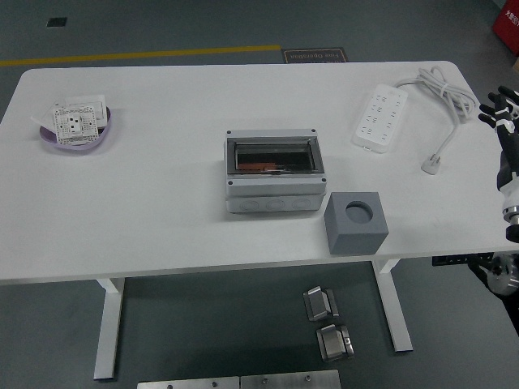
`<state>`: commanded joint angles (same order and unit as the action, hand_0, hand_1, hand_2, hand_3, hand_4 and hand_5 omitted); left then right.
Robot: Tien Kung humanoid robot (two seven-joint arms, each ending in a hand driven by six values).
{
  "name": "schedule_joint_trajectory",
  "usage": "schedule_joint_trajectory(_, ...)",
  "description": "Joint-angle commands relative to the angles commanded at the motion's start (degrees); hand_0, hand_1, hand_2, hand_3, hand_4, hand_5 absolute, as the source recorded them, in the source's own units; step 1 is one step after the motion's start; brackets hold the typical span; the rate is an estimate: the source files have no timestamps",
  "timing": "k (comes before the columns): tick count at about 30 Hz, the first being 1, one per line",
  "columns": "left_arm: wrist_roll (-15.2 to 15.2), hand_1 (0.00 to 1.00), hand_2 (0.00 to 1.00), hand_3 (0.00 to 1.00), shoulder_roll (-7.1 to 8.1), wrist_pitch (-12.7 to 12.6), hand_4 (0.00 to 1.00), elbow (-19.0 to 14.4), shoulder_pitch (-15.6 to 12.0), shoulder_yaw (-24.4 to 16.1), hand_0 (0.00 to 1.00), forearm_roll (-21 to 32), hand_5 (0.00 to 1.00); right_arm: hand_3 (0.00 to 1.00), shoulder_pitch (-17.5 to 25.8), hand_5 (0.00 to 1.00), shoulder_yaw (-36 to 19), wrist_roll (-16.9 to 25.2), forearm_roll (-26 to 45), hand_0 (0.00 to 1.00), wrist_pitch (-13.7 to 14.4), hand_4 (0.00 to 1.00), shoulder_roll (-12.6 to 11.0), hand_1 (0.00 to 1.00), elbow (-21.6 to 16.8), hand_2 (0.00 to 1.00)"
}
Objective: Pick up the cylinder from the cube,place it in the box,flap close box
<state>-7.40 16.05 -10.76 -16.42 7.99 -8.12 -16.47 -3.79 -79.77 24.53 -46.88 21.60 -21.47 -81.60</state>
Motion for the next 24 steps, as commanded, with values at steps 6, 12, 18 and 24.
schedule_joint_trajectory(6, -0.15, 0.644, 0.603, 0.627, -0.04, -0.07, 0.653, 0.19, -0.17, 0.42, 0.632, 0.68, 0.313, 0.674, -0.20, 0.470, -0.02, 0.13, 0.03, 0.679, 0.01, 0.714, 0.12, 0.648, -0.19, 0.697)
schedule_joint_trajectory(12, -0.30, 0.644, 0.603, 0.627, -0.14, -0.12, 0.653, 0.26, -0.36, 0.57, 0.633, 0.90, 0.313, 0.674, -0.12, 0.471, 0.00, 0.36, 0.57, 0.679, -0.12, 0.712, 0.33, 0.647, -0.17, 0.697)
schedule_joint_trajectory(18, -0.33, 0.644, 0.603, 0.627, -0.26, -0.15, 0.655, 0.33, -0.27, 0.96, 0.632, 1.24, 0.313, 0.673, -0.21, 0.470, 0.20, 0.44, 0.96, 0.674, -0.22, 0.711, 0.50, 0.646, -0.11, 0.696)
schedule_joint_trajectory(24, -0.33, 0.644, 0.604, 0.627, -0.41, -0.18, 0.655, 0.35, -0.33, 1.01, 0.633, 1.29, 0.312, 0.671, -0.22, 0.465, 0.20, 0.55, 1.06, 0.675, -0.21, 0.705, 0.58, 0.647, -0.10, 0.696)
